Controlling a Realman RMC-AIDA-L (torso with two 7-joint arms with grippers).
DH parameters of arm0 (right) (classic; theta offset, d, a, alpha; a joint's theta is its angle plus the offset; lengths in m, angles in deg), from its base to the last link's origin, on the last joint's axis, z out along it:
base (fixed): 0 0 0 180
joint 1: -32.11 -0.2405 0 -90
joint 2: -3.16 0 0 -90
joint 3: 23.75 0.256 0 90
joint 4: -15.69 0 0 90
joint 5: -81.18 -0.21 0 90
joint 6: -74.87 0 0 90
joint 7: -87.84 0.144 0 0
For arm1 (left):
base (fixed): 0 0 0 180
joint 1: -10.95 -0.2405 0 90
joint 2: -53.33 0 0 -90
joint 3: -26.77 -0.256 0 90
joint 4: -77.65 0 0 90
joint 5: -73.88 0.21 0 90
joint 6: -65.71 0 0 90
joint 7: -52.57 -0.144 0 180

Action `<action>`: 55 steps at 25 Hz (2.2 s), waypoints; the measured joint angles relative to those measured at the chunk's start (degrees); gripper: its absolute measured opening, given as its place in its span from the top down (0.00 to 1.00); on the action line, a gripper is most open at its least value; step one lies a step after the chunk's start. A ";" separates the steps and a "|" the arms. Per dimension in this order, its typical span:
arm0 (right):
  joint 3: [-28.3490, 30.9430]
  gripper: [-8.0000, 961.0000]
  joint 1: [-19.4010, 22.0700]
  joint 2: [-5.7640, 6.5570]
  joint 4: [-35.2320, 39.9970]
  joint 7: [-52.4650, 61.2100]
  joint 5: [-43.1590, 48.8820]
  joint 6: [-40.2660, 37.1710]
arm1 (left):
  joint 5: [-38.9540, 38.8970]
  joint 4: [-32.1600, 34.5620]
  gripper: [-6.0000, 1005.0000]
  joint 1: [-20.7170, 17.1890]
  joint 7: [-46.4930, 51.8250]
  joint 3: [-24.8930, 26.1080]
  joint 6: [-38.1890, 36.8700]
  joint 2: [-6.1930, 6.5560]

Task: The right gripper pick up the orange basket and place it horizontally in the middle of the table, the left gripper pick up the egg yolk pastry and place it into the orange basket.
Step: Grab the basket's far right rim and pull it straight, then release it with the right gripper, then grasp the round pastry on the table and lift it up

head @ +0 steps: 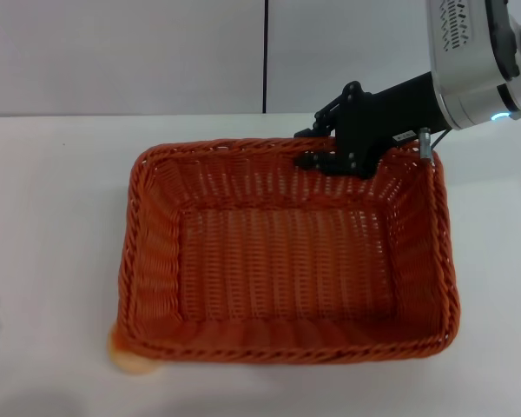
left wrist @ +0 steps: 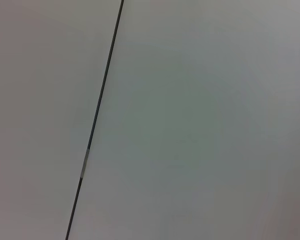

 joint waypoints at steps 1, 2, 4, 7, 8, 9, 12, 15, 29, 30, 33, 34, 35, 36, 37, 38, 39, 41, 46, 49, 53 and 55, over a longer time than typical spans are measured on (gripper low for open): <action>0.00 0.81 0.22 -0.01 0.12 -0.07 -0.33 0.20 | 0.00 0.00 0.18 0.00 0.00 0.00 0.00 0.01; -0.02 0.80 0.47 -0.02 0.36 -0.11 -0.63 0.29 | 0.00 0.00 0.18 0.15 0.02 0.00 -0.03 0.08; -0.01 0.76 1.11 -0.04 1.39 -0.10 -1.12 0.36 | 0.00 0.00 0.18 0.28 0.02 0.00 -0.12 0.09; -0.02 0.63 2.82 -0.15 3.76 -0.10 -3.85 0.27 | 0.00 0.00 0.19 0.50 0.02 0.00 -0.22 0.12; -0.03 0.59 3.91 -0.17 4.85 -0.54 -6.36 0.05 | 0.00 0.00 0.19 0.54 0.02 0.00 -0.23 0.14; -0.03 0.57 3.91 -0.17 4.85 -0.54 -6.36 0.05 | 0.00 0.00 0.19 0.54 0.02 0.00 -0.23 0.14; -0.57 0.50 5.76 -0.15 6.81 -0.91 -10.33 -0.47 | 0.03 -0.57 0.19 0.65 -0.06 -0.71 -0.26 0.27; -2.11 0.46 8.81 -0.13 10.26 0.43 -14.85 -1.73 | 1.39 -2.80 0.19 0.43 0.11 -2.40 -0.11 0.67; -5.54 0.46 38.10 -0.49 28.18 8.44 -47.48 -11.64 | 32.86 -29.39 0.19 2.59 20.08 -3.02 -1.54 0.36; -4.56 0.46 39.41 -0.48 26.56 7.01 -50.23 -13.89 | 34.82 -30.13 0.19 3.46 21.04 -3.08 -1.78 0.24; -1.16 0.46 44.54 -0.27 16.27 -3.36 -62.92 -23.84 | 39.09 -29.82 0.19 6.78 22.35 -3.16 -2.07 0.16; -1.16 0.46 44.54 -0.27 16.27 -3.36 -62.92 -23.84 | 40.35 -29.68 0.19 7.76 22.39 -3.22 -2.35 0.08; -0.22 0.46 45.65 -0.27 13.06 -6.39 -65.87 -26.42 | 40.35 -29.68 0.19 7.76 22.39 -3.22 -2.35 0.08; 0.84 0.46 46.48 -0.26 9.93 -8.69 -68.63 -28.86 | 41.22 -29.44 0.19 9.27 22.44 -3.54 -3.20 -0.11; 2.11 0.46 47.11 -0.25 6.87 -10.45 -71.00 -31.28 | 41.37 -29.12 0.19 9.76 22.46 -3.68 -3.50 -0.16; 5.28 0.46 47.79 -0.22 2.21 -12.17 -73.19 -35.30 | 41.52 -27.96 0.19 11.01 22.36 -4.08 -4.42 -0.24; 5.28 0.46 47.79 -0.22 2.21 -12.17 -73.19 -35.30 | 41.52 -27.96 0.19 11.01 22.36 -4.08 -4.42 -0.24; 8.96 0.46 48.07 -0.17 -1.56 -12.66 -73.54 -38.69 | 41.57 -26.77 0.19 12.00 22.05 -4.74 -5.91 -0.27; 12.72 0.46 49.09 -0.10 -5.15 -12.85 -73.44 -42.37 | 41.70 -23.59 0.19 13.89 20.54 -7.65 -9.96 -0.27; 13.11 0.46 49.49 -0.10 -5.44 -12.85 -73.44 -42.59 | 41.73 -23.05 0.19 14.28 20.39 -8.57 -10.51 -0.22; 13.33 0.46 49.63 -0.10 -5.60 -12.85 -73.44 -42.68 | 42.03 -22.96 0.19 14.17 21.05 -8.90 -10.61 0.14; 13.37 0.46 49.51 -0.09 -5.76 -12.80 -73.44 -42.69 | 42.41 -22.95 0.19 13.94 20.98 -9.04 -10.61 0.14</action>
